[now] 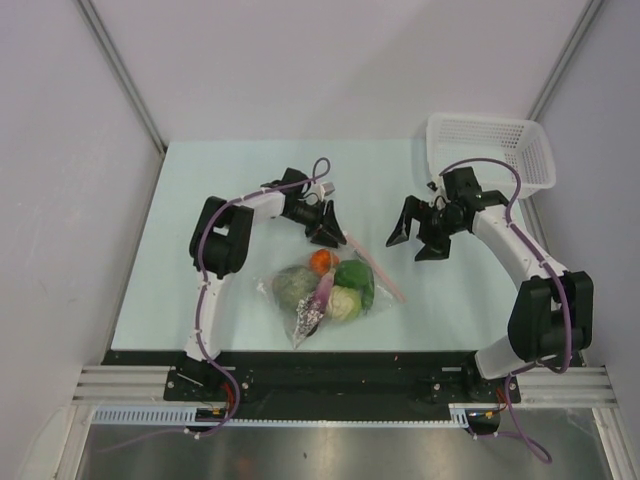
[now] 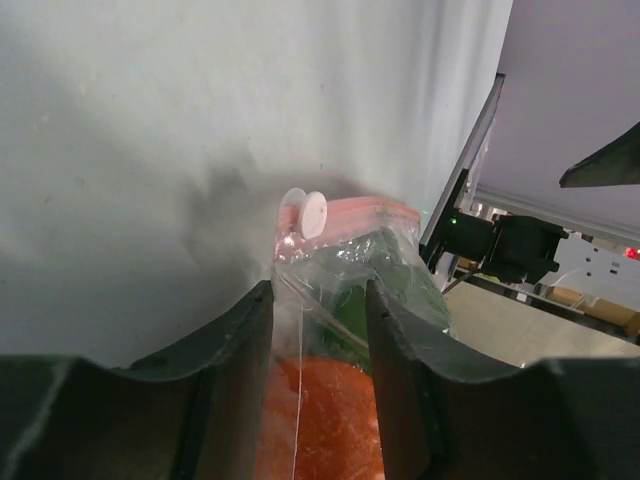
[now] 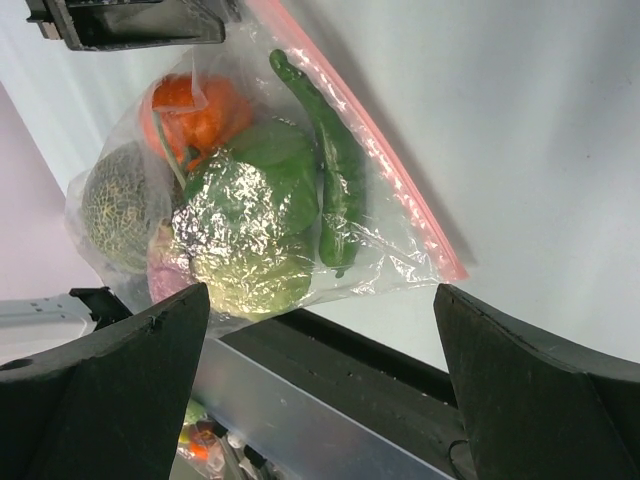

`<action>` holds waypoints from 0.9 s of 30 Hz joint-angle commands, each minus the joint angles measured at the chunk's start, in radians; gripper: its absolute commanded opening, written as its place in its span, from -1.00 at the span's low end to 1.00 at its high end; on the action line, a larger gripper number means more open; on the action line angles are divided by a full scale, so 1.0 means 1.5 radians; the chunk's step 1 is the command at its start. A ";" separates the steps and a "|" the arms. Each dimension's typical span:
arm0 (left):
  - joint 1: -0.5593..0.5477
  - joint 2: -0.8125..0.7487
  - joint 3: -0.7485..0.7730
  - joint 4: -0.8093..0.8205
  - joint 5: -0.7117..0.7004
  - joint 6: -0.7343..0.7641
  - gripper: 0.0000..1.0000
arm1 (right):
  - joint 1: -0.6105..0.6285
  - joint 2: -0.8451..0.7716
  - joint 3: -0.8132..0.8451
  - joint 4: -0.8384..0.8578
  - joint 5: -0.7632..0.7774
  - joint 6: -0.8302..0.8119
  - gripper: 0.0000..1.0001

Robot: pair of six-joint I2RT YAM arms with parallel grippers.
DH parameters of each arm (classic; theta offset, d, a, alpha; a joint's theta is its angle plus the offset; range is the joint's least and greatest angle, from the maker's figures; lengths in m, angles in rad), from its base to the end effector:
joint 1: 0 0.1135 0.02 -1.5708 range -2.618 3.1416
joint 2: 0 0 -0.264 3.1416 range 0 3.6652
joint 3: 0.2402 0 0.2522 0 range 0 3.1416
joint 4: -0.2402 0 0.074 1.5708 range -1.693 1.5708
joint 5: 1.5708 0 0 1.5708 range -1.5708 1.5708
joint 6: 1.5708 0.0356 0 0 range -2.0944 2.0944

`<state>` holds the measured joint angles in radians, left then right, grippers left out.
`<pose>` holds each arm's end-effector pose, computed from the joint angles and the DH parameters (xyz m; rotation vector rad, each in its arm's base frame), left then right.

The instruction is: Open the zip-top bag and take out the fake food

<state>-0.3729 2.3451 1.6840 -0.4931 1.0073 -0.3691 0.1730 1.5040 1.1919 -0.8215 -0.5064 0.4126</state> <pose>0.4290 -0.2001 0.1141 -0.3182 -2.6873 1.5864 0.2910 0.0684 0.2636 0.1714 2.7444 0.8561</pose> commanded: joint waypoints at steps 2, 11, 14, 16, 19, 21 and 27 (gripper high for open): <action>0.006 -0.015 -0.013 0.049 0.038 -0.012 -0.35 | -0.001 0.010 0.033 -0.008 -0.024 -0.016 0.99; 0.006 -0.077 -0.004 0.090 0.004 -0.047 -1.00 | 0.003 0.028 0.043 0.006 -0.040 -0.021 0.99; 0.004 -0.117 0.000 0.092 0.004 -0.051 -1.00 | 0.009 0.038 0.061 0.027 -0.052 -0.035 0.99; 0.002 -0.148 0.000 0.081 0.004 -0.039 -1.00 | 0.015 0.049 0.075 0.058 -0.063 -0.042 0.99; -0.005 -0.173 -0.007 0.065 0.020 -0.026 -1.00 | 0.025 0.057 0.079 0.136 -0.108 -0.041 0.96; -0.012 -0.201 -0.020 0.061 0.023 -0.019 -1.00 | 0.035 0.054 0.072 0.194 -0.140 -0.040 0.92; -0.030 -0.263 -0.069 0.039 0.019 0.009 -1.00 | 0.057 0.067 0.068 0.404 -0.195 0.003 0.85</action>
<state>-0.3977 2.0377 1.6211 -0.4263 1.0023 -0.4049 0.2371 1.5879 1.2655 -0.4835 -0.7033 0.3805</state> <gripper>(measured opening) 0.003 0.932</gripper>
